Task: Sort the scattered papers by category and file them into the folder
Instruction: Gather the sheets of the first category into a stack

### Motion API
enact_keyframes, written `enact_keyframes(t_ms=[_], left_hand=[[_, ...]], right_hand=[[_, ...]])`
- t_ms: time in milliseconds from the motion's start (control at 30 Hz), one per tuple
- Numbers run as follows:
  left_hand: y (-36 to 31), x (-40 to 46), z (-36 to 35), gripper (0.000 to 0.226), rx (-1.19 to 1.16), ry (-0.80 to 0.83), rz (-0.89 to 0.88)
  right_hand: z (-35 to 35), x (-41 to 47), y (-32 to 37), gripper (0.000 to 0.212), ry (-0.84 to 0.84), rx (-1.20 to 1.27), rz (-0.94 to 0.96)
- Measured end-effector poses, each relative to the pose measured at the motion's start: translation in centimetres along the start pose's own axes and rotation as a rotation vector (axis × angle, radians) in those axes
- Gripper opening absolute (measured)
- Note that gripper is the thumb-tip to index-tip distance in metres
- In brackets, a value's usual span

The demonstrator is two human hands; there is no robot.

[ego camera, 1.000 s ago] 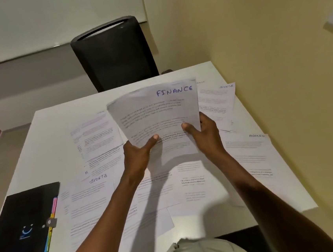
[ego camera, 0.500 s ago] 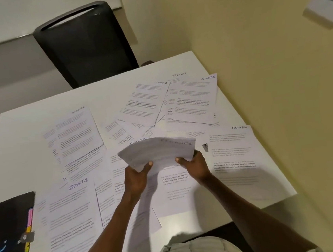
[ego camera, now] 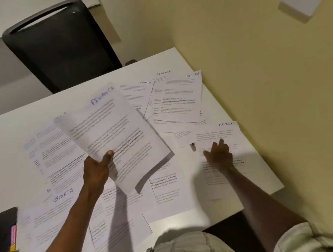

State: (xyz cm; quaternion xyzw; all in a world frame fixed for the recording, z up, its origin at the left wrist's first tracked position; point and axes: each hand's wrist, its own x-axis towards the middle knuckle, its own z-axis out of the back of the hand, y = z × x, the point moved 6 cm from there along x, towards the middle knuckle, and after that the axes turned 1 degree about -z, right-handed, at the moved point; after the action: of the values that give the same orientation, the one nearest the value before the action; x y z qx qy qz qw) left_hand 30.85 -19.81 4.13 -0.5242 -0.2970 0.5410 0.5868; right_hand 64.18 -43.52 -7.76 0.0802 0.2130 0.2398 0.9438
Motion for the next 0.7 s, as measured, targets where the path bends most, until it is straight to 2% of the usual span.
enact_keyframes(t_ms=[100, 233, 300, 333, 400, 500, 567, 633, 700], left_hand=[[0.6, 0.3, 0.9, 0.031, -0.017, -0.038, 0.024], [0.6, 0.2, 0.9, 0.034, -0.025, -0.039, 0.031], [0.6, 0.3, 1.1, 0.034, -0.013, -0.046, 0.05], [0.6, 0.4, 1.2, 0.033, -0.008, -0.048, 0.057], [0.6, 0.5, 1.3, 0.035, -0.008, -0.053, 0.065], [0.3, 0.3, 1.4, 0.037, -0.004, -0.059, 0.065], [0.0, 0.2, 1.2, 0.036, -0.012, -0.055, 0.063], [-0.4, 0.1, 1.1, 0.037, -0.023, -0.051, 0.06], [-0.5, 0.1, 1.1, 0.038, -0.033, -0.056, 0.063]], right_hand=[[-2.3, -2.4, 2.2, 0.063, 0.039, -0.2, 0.119], [-4.6, -6.1, 6.2, 0.032, -0.027, -0.237, 0.299], [-3.5, -5.7, 7.4, 0.025, -0.058, -0.198, 0.335], [-2.8, -4.6, 7.5, 0.026, -0.082, -0.188, 0.313], [-1.9, -1.8, 7.1, 0.045, -0.058, -0.188, 0.287], [-1.6, 2.1, 5.3, 0.07, 0.078, -0.218, 0.309], [-2.0, 3.2, 4.1, 0.069, 0.108, -0.287, 0.336], [-1.8, 2.7, 3.8, 0.062, 0.0, -0.306, 0.389], [-1.6, 1.4, 3.9, 0.046, -0.131, -0.244, 0.461]])
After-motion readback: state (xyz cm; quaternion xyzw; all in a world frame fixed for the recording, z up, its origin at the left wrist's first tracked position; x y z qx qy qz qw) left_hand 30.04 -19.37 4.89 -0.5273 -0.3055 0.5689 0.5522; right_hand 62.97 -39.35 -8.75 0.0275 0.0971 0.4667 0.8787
